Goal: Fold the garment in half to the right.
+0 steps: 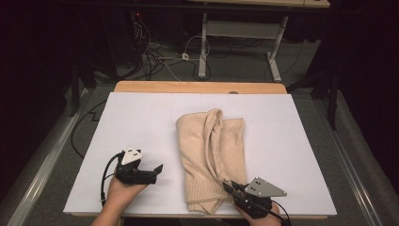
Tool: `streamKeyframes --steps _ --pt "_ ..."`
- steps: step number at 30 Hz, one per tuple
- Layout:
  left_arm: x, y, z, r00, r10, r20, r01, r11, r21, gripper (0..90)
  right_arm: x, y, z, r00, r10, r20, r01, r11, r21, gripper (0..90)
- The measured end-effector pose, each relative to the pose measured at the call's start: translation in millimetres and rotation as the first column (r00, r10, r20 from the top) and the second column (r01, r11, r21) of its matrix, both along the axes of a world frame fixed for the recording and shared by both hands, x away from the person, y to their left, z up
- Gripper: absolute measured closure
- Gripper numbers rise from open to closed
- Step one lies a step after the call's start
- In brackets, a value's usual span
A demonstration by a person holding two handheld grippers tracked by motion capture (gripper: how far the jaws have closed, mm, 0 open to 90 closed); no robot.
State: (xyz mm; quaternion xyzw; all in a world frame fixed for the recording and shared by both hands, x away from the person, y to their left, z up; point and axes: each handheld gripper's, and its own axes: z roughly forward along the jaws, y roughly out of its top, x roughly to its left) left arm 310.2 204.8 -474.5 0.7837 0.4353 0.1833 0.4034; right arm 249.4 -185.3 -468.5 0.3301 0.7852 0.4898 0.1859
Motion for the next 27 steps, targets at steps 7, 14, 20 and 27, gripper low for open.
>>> streamKeyframes --steps 7,14,20,27 --pt "-16.8 8.6 -5.2 0.9997 0.007 0.023 -0.007 0.9999 -0.012 0.0 -2.3 -9.2 3.7 0.9996 -0.027 0.006 0.027 1.000 0.008 80.6" --pt "-18.0 9.9 -5.0 0.9992 -0.012 0.037 0.014 0.9994 -0.031 0.0 -8.0 -16.2 -0.7 0.9985 -0.054 -0.005 0.054 0.998 -0.012 79.8" --pt "-17.4 10.7 0.4 0.9983 -0.018 0.056 0.021 0.9985 -0.051 0.0 -11.8 -16.7 6.9 0.9987 -0.050 -0.009 0.050 0.999 0.008 55.0" --pt "-15.5 13.9 -2.9 0.9989 -0.014 0.045 0.016 0.9984 -0.053 0.0 -0.7 -10.8 33.2 0.9969 -0.064 0.046 0.063 0.997 0.035 48.0"
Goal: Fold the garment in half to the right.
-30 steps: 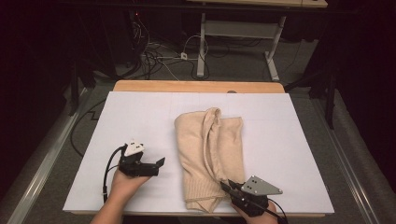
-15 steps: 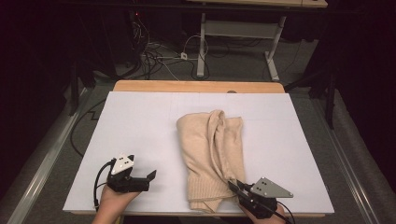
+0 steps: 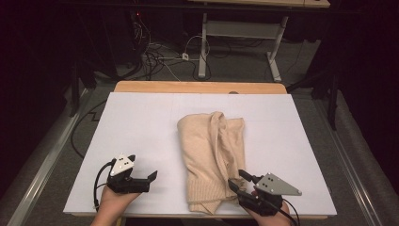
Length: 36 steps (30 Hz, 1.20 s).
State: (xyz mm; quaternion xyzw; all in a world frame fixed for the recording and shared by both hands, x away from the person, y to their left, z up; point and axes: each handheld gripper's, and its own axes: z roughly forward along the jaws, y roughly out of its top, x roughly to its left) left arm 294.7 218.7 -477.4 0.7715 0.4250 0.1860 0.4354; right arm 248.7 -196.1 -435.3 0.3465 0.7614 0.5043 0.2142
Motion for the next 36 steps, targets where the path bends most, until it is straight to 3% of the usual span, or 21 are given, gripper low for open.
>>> streamKeyframes --steps 7,11,14,17,20,22,24,27,31,36 --pt "-3.1 3.1 1.0 1.0000 0.006 0.007 -0.006 1.0000 0.001 0.0 44.8 29.7 10.7 0.9996 0.009 -0.026 -0.011 0.996 -0.083 51.8" --pt "-4.6 6.5 0.7 0.9999 0.015 0.007 -0.015 0.9999 0.001 0.0 70.2 48.7 6.2 0.9963 0.004 -0.085 -0.017 0.988 -0.153 56.7" --pt "-5.8 10.0 0.6 0.9998 0.021 0.006 -0.021 0.9998 0.000 0.0 76.1 49.9 -1.9 0.9949 -0.013 -0.100 -0.008 0.979 -0.204 81.9" --pt "-6.4 13.6 0.8 0.9997 0.026 0.001 -0.026 0.9996 -0.007 0.0 74.1 34.9 -2.9 0.9959 -0.047 -0.077 0.032 0.982 -0.188 85.6" --pt "-6.7 17.1 1.3 0.9994 0.034 0.003 -0.034 0.9994 -0.011 0.0 71.3 12.8 -5.1 0.9921 -0.096 -0.081 0.082 0.984 -0.159 85.7" --pt "-6.4 18.8 0.8 0.9992 0.040 -0.001 -0.040 0.9991 -0.015 0.0 72.4 1.2 -11.4 0.9877 -0.112 -0.109 0.096 0.985 -0.144 85.1" --pt "-6.3 19.7 0.7 0.9991 0.042 -0.003 -0.042 0.9990 -0.016 0.0 74.6 -4.0 -16.3 0.9847 -0.107 -0.138 0.091 0.989 -0.118 78.0" --pt "-6.7 20.1 1.5 0.9989 0.047 0.002 -0.047 0.9988 -0.012 0.0 82.0 -2.2 -8.7 0.9902 -0.087 -0.110 0.078 0.994 -0.082 67.1" --pt "-6.9 20.6 1.3 0.9987 0.050 0.003 -0.050 0.9987 -0.007 0.0 108.1 8.6 5.6 0.9937 -0.084 -0.074 0.078 0.994 -0.075 62.5" --pt "-6.0 22.3 0.5 0.9985 0.055 0.000 -0.055 0.9985 -0.010 0.0 155.3 26.0 -1.0 0.9861 -0.109 -0.125 0.095 0.989 -0.113 53.4"
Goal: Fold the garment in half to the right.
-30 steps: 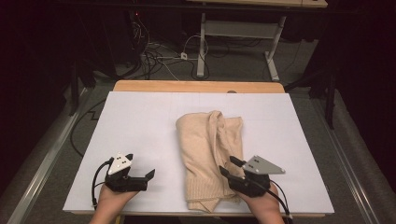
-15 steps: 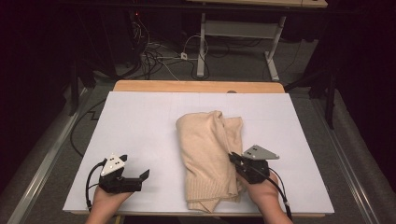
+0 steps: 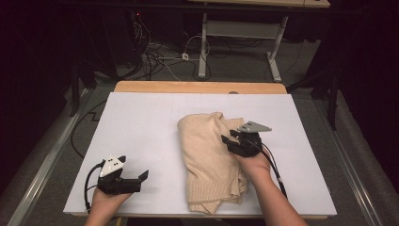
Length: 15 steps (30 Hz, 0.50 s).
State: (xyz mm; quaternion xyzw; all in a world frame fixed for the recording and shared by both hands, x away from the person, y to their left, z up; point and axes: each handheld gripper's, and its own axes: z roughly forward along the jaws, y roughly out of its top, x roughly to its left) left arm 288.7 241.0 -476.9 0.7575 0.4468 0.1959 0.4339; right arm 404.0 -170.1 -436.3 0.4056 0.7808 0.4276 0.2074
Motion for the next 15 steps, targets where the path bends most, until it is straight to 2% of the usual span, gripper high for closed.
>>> streamKeyframes --steps 1,2,4,7,13,14,15 --pt "0.0 0.0 0.0 1.0000 0.000 0.000 0.000 1.0000 0.000 0.0 0.0 0.0 0.0 1.0000 0.000 0.000 0.000 1.000 0.000 53.4" --pt "0.1 0.1 0.0 1.0000 0.000 0.000 0.000 1.0000 0.001 0.0 8.3 2.3 -3.6 0.9999 -0.006 -0.016 0.005 1.000 -0.003 50.8" --pt "0.2 0.3 -0.2 1.0000 0.000 0.000 0.000 1.0000 0.004 0.0 21.2 6.8 -11.2 0.9982 -0.011 -0.059 0.011 1.000 -0.007 46.4" --pt "0.4 1.0 0.0 1.0000 0.002 0.001 -0.002 1.0000 0.003 0.0 32.0 10.2 -22.5 0.9930 -0.023 -0.116 0.023 1.000 -0.004 39.7" --pt "0.1 1.0 -1.6 1.0000 -0.008 -0.001 0.008 0.9999 0.008 0.0 36.3 8.5 -32.2 0.9844 -0.019 -0.175 0.022 1.000 0.014 38.6" --pt "0.1 1.2 -1.8 1.0000 -0.008 -0.003 0.008 0.9999 0.007 0.0 36.3 8.2 -33.0 0.9838 -0.018 -0.178 0.022 1.000 0.020 39.3" --pt "-0.2 1.3 -2.0 1.0000 -0.007 -0.003 0.007 1.0000 0.002 0.0 35.9 7.4 -34.3 0.9822 -0.006 -0.188 0.013 0.999 0.036 43.7"
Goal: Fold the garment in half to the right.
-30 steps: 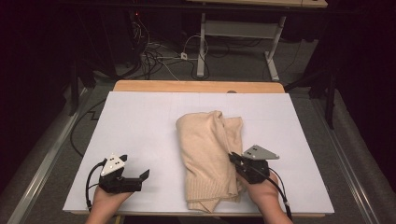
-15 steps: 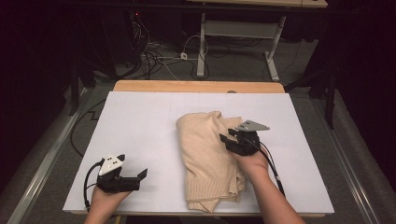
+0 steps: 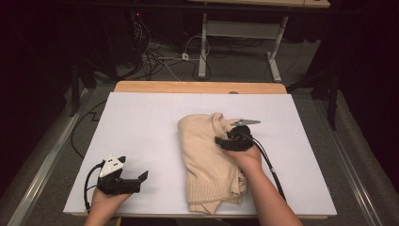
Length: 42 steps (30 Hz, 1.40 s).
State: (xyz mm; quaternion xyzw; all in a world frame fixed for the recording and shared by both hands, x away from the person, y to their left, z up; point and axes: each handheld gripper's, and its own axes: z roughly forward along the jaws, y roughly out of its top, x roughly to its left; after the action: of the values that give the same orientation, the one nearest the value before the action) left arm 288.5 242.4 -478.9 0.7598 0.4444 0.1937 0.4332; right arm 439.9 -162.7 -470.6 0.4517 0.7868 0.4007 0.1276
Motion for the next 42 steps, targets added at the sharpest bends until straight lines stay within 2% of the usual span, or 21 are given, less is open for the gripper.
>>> streamKeyframes --steps 1,2,3,4,6,11,15,16,18,23,27,30,33,37,39,42 --pt "-0.6 0.0 -0.2 1.0000 0.000 0.000 0.000 1.0000 -0.003 0.0 0.0 0.0 0.0 1.0000 0.000 0.000 0.000 1.000 0.000 43.7" --pt "-1.4 -0.1 -0.5 1.0000 -0.002 0.000 0.002 1.0000 0.001 0.0 -0.5 -0.3 -0.1 1.0000 0.005 0.000 -0.005 1.000 0.006 47.6" --pt "-2.2 -0.6 -1.3 1.0000 -0.004 -0.001 0.004 1.0000 0.006 0.0 -2.5 0.3 -0.6 0.9996 0.026 0.015 -0.026 1.000 0.009 56.8" --pt "-2.9 -1.4 -2.4 1.0000 -0.006 -0.004 0.007 0.9999 0.011 0.0 -2.5 0.3 -0.6 0.9996 0.026 0.015 -0.026 1.000 0.009 56.8" --pt "-4.7 -3.9 -3.2 1.0000 -0.010 -0.001 0.010 0.9996 0.026 0.0 -6.0 5.2 0.0 0.9980 0.050 0.039 -0.050 0.999 -0.004 68.4" --pt "-6.0 -4.7 -3.0 0.9999 -0.012 -0.003 0.012 0.9994 0.032 0.0 -8.4 6.1 0.7 0.9957 0.069 0.062 -0.068 0.998 -0.014 74.3" --pt "-6.8 -5.8 -2.6 0.9999 -0.013 0.000 0.013 0.9992 0.038 0.0 -16.5 7.4 6.3 0.9889 0.051 0.139 -0.047 0.998 -0.033 75.2" --pt "-7.0 -5.9 -1.6 0.9999 -0.015 0.002 0.015 0.9990 0.042 0.0 -21.8 4.3 12.2 0.9857 0.027 0.167 -0.026 1.000 -0.010 75.0" --pt "-7.5 -5.7 0.0 0.9999 -0.011 0.007 0.011 0.9992 0.039 0.0 -27.7 0.2 20.1 0.9792 0.009 0.203 -0.009 1.000 0.001 74.9" --pt "-8.9 -4.5 1.2 0.9999 -0.006 0.010 0.005 0.9994 0.035 0.0 -37.1 -11.6 39.5 0.9676 -0.015 0.252 0.015 1.000 0.004 75.0" --pt "-9.7 -3.1 3.6 0.9998 -0.001 0.019 0.001 0.9996 0.028 0.0 -39.4 -24.5 47.4 0.9642 -0.047 0.261 0.047 0.999 0.005 75.0" --pt "-10.3 -2.7 3.9 0.9998 0.002 0.019 -0.002 0.9998 0.020 0.0 -37.6 -32.1 45.7 0.9666 -0.068 0.247 0.068 0.998 0.010 74.6" --pt "-10.7 -2.5 4.3 0.9998 0.002 0.022 -0.003 0.9997 0.025 0.0 -33.2 -34.1 36.2 0.9729 -0.087 0.214 0.088 0.996 0.005 73.5" --pt "-10.6 0.4 4.1 0.9997 0.012 0.019 -0.012 0.9997 0.022 0.0 -27.6 -32.9 19.1 0.9776 -0.107 0.181 0.114 0.993 -0.032 72.7" --pt "-11.0 1.7 3.7 0.9997 0.014 0.018 -0.014 0.9997 0.022 0.0 -26.3 -34.9 11.9 0.9782 -0.121 0.169 0.131 0.990 -0.044 72.7" --pt "-10.9 3.2 3.1 0.9997 0.018 0.016 -0.018 0.9996 0.020 0.0 -30.2 -42.0 8.2 0.9758 -0.139 0.169 0.146 0.989 -0.027 72.7"
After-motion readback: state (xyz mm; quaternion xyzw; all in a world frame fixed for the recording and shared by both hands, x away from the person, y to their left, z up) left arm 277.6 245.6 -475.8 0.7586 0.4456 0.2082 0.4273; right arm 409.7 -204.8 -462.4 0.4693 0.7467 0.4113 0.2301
